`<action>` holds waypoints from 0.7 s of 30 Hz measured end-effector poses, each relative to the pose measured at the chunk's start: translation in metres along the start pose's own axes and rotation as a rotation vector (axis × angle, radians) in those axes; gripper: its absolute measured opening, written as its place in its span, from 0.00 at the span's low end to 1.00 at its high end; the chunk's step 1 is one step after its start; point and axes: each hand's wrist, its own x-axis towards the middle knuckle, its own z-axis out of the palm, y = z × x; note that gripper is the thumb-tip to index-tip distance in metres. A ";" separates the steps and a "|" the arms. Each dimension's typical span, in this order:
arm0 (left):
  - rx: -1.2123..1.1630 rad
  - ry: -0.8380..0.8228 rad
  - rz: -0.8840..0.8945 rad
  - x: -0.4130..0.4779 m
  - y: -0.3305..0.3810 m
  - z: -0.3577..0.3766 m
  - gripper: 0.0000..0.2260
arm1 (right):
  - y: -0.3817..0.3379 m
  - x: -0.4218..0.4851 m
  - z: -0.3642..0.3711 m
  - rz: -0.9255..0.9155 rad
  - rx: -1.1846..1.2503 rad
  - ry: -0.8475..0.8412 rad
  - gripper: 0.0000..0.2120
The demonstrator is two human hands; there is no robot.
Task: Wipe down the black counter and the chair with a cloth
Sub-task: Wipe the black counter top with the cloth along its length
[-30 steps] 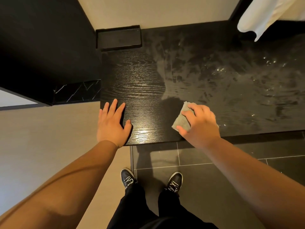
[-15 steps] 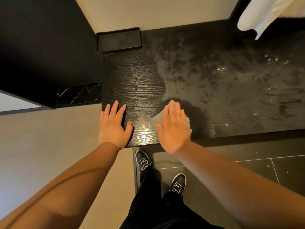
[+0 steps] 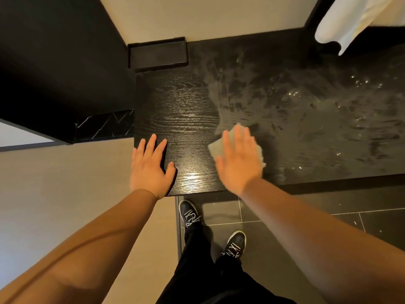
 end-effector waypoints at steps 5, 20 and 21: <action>0.039 -0.030 -0.009 0.001 0.002 0.000 0.31 | -0.010 0.002 0.000 -0.359 -0.013 -0.047 0.37; 0.087 -0.082 -0.028 0.078 0.053 -0.001 0.32 | 0.008 0.024 0.005 -0.414 0.003 -0.023 0.36; 0.095 -0.077 -0.028 0.079 0.052 0.001 0.32 | 0.016 0.032 0.005 -0.442 0.014 -0.035 0.37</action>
